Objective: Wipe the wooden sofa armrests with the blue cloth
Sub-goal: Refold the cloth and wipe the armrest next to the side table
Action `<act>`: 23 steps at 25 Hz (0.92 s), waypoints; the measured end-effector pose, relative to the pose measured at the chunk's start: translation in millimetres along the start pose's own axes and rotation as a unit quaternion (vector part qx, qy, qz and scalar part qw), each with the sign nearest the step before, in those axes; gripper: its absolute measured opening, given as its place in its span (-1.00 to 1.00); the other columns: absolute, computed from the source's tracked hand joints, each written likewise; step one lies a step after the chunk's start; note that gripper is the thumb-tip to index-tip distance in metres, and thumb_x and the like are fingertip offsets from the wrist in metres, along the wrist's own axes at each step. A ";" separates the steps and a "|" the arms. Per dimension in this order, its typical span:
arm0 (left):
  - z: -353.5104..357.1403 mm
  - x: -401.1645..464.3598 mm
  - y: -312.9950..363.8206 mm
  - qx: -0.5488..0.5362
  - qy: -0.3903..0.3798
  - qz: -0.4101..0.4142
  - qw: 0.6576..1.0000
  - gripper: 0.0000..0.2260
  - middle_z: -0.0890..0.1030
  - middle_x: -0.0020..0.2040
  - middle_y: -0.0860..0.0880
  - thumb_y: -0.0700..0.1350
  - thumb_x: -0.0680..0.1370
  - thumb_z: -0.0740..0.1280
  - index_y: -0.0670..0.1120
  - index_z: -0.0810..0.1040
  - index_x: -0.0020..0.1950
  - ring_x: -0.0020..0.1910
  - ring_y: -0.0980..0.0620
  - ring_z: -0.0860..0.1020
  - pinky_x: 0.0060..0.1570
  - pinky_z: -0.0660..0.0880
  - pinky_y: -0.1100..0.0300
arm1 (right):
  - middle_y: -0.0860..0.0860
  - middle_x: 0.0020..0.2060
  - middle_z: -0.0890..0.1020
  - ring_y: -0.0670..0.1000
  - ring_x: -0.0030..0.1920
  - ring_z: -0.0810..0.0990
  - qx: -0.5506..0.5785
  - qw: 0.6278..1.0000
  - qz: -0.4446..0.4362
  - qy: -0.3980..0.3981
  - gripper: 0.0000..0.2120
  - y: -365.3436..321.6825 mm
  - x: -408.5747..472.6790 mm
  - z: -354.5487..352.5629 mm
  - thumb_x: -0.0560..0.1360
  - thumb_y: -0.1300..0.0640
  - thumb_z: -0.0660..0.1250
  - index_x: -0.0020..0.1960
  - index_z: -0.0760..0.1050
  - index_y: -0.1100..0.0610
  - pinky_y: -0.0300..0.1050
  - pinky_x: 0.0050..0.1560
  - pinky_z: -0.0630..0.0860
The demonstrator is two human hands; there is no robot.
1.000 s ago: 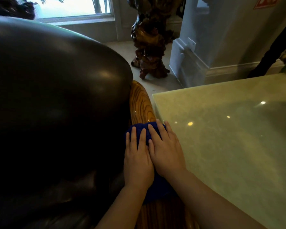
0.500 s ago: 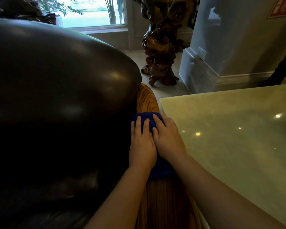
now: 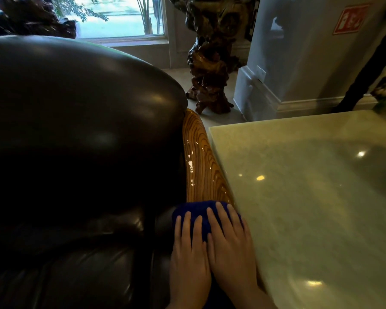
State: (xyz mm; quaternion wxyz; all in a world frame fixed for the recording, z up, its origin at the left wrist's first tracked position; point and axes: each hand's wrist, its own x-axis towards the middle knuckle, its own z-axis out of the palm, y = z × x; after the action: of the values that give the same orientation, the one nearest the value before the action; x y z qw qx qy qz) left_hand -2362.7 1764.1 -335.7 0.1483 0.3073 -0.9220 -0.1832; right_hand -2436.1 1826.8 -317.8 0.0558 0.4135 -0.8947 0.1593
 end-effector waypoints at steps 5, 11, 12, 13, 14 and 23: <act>0.5 -28.3 -4.2 0.023 0.000 0.010 1.000 -0.52 0.31 0.40 -0.13 -0.01 0.47 0.09 -0.13 0.26 0.37 0.40 -0.10 0.19 0.04 0.55 0.03 | 0.08 0.40 0.34 0.08 0.44 0.18 0.000 1.000 -0.006 0.016 -0.50 -1.9 -34.0 5.7 0.47 0.01 0.06 0.39 0.25 0.09 0.05 0.40 0.06; -10.5 30.5 -4.6 0.008 -0.061 0.004 0.998 -0.45 -0.20 0.53 -0.07 -0.03 0.60 0.02 -0.03 -0.27 0.46 0.48 -0.07 -0.24 0.44 0.05 -0.11 | 0.04 0.52 0.02 0.05 0.50 -0.08 0.014 0.997 -0.025 -0.070 -0.50 12.5 32.4 -6.6 0.58 -0.01 -0.02 0.48 0.00 0.03 0.10 0.46 -0.03; -15.9 40.3 -7.3 -0.002 -0.081 0.007 0.997 -0.44 -0.26 0.52 -0.02 -0.01 0.60 0.01 0.01 -0.29 0.46 0.47 -0.03 -0.27 0.45 -0.01 -0.10 | 0.02 0.52 -0.07 0.03 0.50 -0.16 -0.002 0.995 -0.050 -0.091 -0.48 19.6 42.3 -12.6 0.57 -0.04 0.00 0.49 -0.06 0.01 0.11 0.45 -0.09; -22.7 45.6 -10.5 -0.010 -0.093 0.016 0.995 -0.42 -0.26 0.52 0.01 -0.01 0.59 0.06 0.02 -0.26 0.46 0.48 0.01 -0.24 0.43 -0.03 -0.07 | 0.02 0.52 -0.10 0.03 0.50 -0.18 -0.030 0.992 -0.076 -0.096 -0.44 27.3 47.6 -19.7 0.56 -0.05 0.05 0.49 -0.06 0.00 0.12 0.45 -0.11; -29.4 46.1 -14.6 -0.023 -0.088 0.035 0.995 -0.40 -0.20 0.52 0.03 -0.03 0.58 0.12 0.01 -0.20 0.48 0.48 0.05 -0.17 0.43 -0.02 -0.01 | 0.04 0.52 -0.05 0.04 0.50 -0.13 -0.055 0.989 -0.104 -0.084 -0.42 33.0 48.0 -28.0 0.53 -0.05 0.13 0.48 0.00 0.01 0.13 0.45 -0.07; -39.6 26.6 -18.0 -0.053 0.015 0.049 0.997 -0.62 0.48 0.29 -0.04 -0.17 0.47 0.33 -0.08 0.42 0.29 0.28 0.04 0.39 0.25 0.27 0.21 | 0.10 0.20 0.52 0.11 0.23 0.40 -0.015 0.998 -0.056 -0.035 -0.61 8.7 3.9 -37.0 0.45 0.19 0.31 0.27 0.41 0.18 -0.05 0.23 0.39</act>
State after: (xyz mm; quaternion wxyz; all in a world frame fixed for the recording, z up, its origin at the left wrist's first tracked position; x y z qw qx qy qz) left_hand -2358.6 1724.4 -304.0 0.1866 0.2560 -0.9227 -0.2198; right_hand -2446.4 1841.5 -284.0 0.0394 0.4678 -0.8736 0.1279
